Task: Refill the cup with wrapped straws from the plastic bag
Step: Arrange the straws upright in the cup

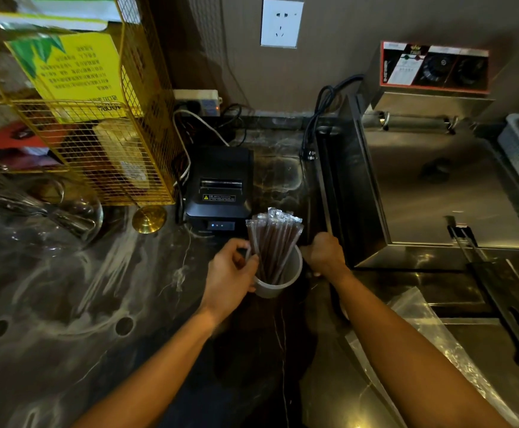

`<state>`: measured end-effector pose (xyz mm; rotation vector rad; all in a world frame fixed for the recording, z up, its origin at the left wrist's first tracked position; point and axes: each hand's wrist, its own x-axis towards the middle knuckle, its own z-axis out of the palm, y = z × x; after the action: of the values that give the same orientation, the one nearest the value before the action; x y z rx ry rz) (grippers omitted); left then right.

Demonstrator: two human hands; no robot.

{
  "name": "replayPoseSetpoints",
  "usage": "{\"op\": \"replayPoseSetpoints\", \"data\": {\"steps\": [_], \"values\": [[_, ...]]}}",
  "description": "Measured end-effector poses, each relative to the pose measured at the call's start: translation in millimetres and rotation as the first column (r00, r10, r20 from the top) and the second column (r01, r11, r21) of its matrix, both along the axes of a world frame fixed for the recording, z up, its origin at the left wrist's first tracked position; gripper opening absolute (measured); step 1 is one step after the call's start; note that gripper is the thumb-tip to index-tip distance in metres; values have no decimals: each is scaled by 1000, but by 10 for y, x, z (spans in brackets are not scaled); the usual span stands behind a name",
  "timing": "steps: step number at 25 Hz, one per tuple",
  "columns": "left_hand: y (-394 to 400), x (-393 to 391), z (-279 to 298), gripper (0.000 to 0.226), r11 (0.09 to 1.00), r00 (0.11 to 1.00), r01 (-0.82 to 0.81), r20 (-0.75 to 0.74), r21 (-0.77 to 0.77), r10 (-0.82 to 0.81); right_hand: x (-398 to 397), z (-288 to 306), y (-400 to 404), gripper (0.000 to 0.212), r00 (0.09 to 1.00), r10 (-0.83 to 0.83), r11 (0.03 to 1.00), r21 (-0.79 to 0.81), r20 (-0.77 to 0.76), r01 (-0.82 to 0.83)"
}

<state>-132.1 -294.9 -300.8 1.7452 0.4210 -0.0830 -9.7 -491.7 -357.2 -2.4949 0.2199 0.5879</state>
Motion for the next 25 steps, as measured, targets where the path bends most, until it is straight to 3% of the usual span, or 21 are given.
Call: {"op": "replayPoseSetpoints", "data": {"steps": [4, 5, 9, 11, 14, 17, 20, 25], "values": [[-47, -1, 25, 20, 1000, 1000, 23, 0, -20, -23, -181, 456, -156, 8, 971, -236, 908, 367, 47, 203], [-66, -6, 24, 21, 999, 999, 32, -1, -22, -32, -238, 592, -194, 3, 959, -276, 858, 466, 65, 216], [-116, -9, 20, 24, 998, 998, 54, -11, 7, -54, -493, 1070, -278, 20, 933, -331, 671, 731, 143, 126], [-85, -1, 33, 30, 998, 997, 57, -43, 22, -56, -650, 1215, -232, 15, 952, -263, 658, 751, 157, 58], [-30, -17, 150, 45, 996, 997, 13, -82, 93, -6, -834, 1278, -116, 9, 981, -115, 718, 696, 159, -29], [-12, -19, 409, 37, 976, 977, -154, 171, 155, 127, -917, 1282, -22, 6, 987, 3, 763, 637, 162, -107], [-29, 81, 694, 27, 989, 927, -39, 374, 141, -17, -947, 1300, 57, 5, 982, 74, 777, 608, 172, -165], [-81, 355, 979, 26, 989, 899, 124, 413, 85, -148, -922, 1324, 128, 5, 971, 171, 782, 576, 166, -236]]}}
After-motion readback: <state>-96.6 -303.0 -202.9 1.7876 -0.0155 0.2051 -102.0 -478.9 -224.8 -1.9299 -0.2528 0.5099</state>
